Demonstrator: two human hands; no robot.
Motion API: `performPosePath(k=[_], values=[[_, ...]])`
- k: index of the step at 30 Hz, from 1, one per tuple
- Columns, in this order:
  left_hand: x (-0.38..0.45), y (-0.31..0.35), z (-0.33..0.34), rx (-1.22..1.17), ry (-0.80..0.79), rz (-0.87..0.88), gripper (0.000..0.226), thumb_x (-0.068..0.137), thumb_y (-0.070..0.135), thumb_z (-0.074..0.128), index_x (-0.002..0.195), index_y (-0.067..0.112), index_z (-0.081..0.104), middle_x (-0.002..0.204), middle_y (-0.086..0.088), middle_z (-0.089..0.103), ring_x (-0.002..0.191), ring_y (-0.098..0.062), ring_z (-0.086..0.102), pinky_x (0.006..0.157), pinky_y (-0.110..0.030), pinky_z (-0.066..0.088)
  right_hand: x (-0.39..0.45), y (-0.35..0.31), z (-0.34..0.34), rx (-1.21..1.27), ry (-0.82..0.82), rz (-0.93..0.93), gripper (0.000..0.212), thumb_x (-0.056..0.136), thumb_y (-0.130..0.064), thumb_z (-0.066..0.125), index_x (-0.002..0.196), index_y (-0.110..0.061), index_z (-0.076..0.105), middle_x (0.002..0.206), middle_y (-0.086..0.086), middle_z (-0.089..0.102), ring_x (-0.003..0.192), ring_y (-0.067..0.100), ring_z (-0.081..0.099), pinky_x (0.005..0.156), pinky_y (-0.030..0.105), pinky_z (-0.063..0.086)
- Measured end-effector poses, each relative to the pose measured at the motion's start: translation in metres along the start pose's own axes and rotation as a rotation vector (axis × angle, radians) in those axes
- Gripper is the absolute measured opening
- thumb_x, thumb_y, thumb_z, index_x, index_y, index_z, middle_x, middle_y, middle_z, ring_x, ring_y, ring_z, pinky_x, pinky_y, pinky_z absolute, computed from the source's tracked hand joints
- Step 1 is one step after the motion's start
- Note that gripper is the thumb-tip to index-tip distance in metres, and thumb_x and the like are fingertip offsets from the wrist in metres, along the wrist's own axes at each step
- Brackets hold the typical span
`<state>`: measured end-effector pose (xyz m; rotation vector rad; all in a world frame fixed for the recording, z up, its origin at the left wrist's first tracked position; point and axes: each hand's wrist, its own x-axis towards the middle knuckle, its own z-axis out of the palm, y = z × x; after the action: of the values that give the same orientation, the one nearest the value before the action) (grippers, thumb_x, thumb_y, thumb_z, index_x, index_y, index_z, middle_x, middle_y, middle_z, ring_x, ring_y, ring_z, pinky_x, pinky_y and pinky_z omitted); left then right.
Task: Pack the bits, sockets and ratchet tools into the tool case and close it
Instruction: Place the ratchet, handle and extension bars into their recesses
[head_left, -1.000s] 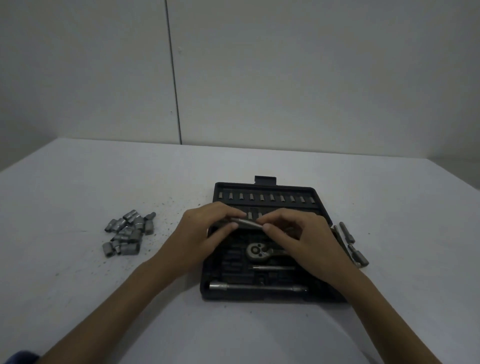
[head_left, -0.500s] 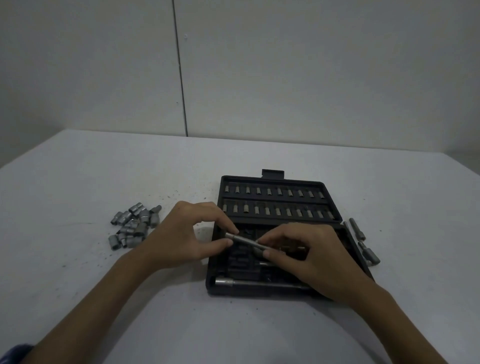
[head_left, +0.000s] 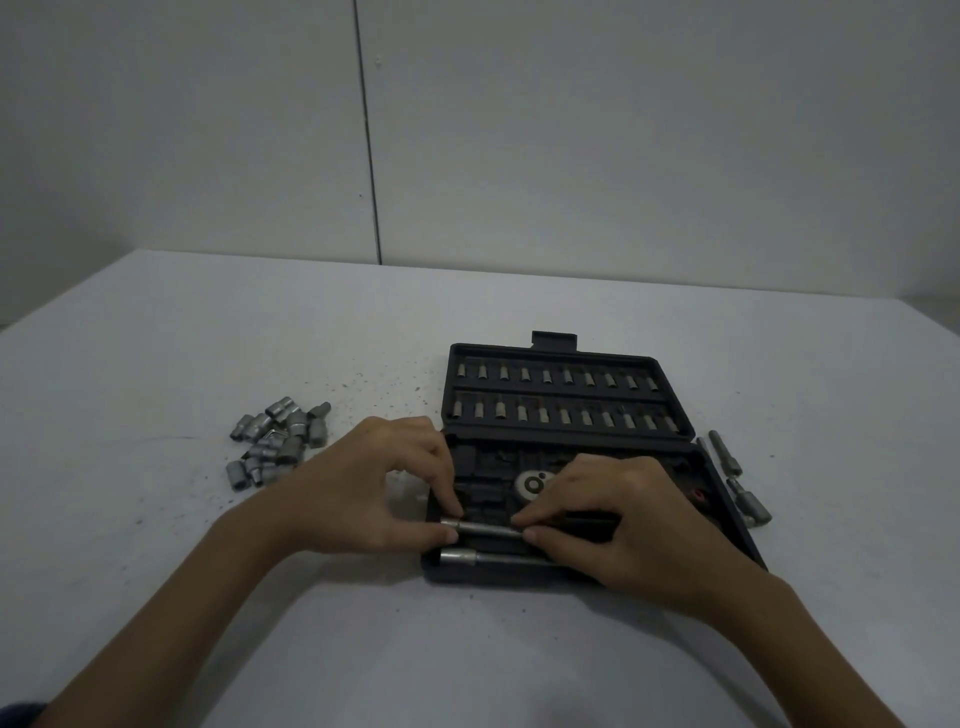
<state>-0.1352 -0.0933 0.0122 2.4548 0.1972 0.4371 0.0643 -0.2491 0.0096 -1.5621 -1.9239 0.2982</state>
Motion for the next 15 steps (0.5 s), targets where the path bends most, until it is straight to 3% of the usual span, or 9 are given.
performPosePath(k=[15], values=[[0.001, 0.001, 0.0013, -0.025, -0.025, -0.005, 0.01, 0.073, 0.033, 0.074, 0.074, 0.024, 0.074, 0.085, 0.015, 0.066, 0.09, -0.01, 0.061, 0.076, -0.026, 0.05, -0.0026, 0.0003, 0.0008, -0.071, -0.055, 0.021, 0.016, 0.083, -0.031, 0.065, 0.096, -0.03, 0.074, 0.085, -0.018, 0.065, 0.082, 0.004, 0.057, 0.068, 0.027, 0.05]])
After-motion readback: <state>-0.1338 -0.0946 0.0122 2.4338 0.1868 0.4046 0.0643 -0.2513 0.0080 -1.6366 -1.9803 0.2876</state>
